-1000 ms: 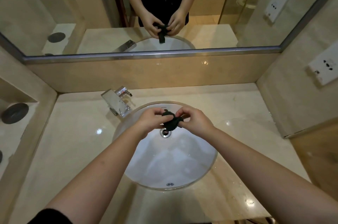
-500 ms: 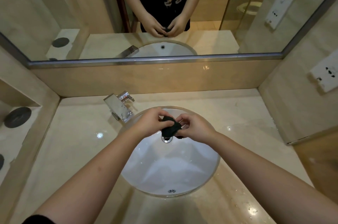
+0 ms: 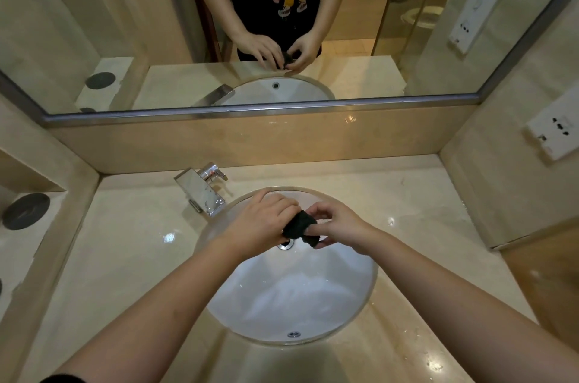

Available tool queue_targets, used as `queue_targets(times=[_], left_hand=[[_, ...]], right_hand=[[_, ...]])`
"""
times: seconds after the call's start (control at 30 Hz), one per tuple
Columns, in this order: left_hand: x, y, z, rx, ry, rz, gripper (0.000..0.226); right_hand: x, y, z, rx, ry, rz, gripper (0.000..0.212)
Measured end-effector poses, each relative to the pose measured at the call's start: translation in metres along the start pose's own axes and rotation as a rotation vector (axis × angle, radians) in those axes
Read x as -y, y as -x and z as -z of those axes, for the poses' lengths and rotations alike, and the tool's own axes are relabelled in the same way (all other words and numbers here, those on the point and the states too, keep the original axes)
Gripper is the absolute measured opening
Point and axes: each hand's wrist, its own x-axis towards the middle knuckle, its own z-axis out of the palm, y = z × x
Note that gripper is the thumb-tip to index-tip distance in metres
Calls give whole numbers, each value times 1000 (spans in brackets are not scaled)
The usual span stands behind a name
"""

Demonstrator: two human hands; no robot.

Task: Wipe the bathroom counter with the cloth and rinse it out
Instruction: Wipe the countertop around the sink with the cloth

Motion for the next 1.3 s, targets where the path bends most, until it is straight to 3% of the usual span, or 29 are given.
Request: queue_targets(times=[0.1, 0.23, 0.3, 0.43, 0.7, 0.83, 1.0, 1.1, 1.2, 1.3], left_hand=[[-2, -5, -4, 65, -49, 10, 31], [-9, -20, 3, 415, -78, 137, 35], [-12, -26, 8, 523, 22, 253, 27], [-11, -27, 15, 586, 274, 396, 22], [4, -2, 7, 449, 878, 815, 17], [2, 2, 9, 493, 1005, 851, 6], [-4, 9, 0, 350, 1080, 914, 29], [-4, 10, -4, 246, 1146, 971, 24], [-6, 8, -3, 242, 1086, 938, 14], [-2, 8, 3, 217, 1066, 856, 10]], right_hand=[[3, 0, -3, -30, 69, 8, 31], [6, -2, -7, -126, 298, 74, 26], [4, -5, -9, -172, 414, 107, 20], [-7, -13, -21, -209, 499, 131, 23], [-16, -19, -34, -260, 745, 245, 15], [-17, -20, -34, -250, 760, 240, 13], [-15, -25, -26, -288, 613, 158, 15], [-13, -27, -27, -288, 542, 150, 19], [-14, -27, -27, -214, 479, 141, 22], [-5, -16, -18, -21, 91, 48, 24]])
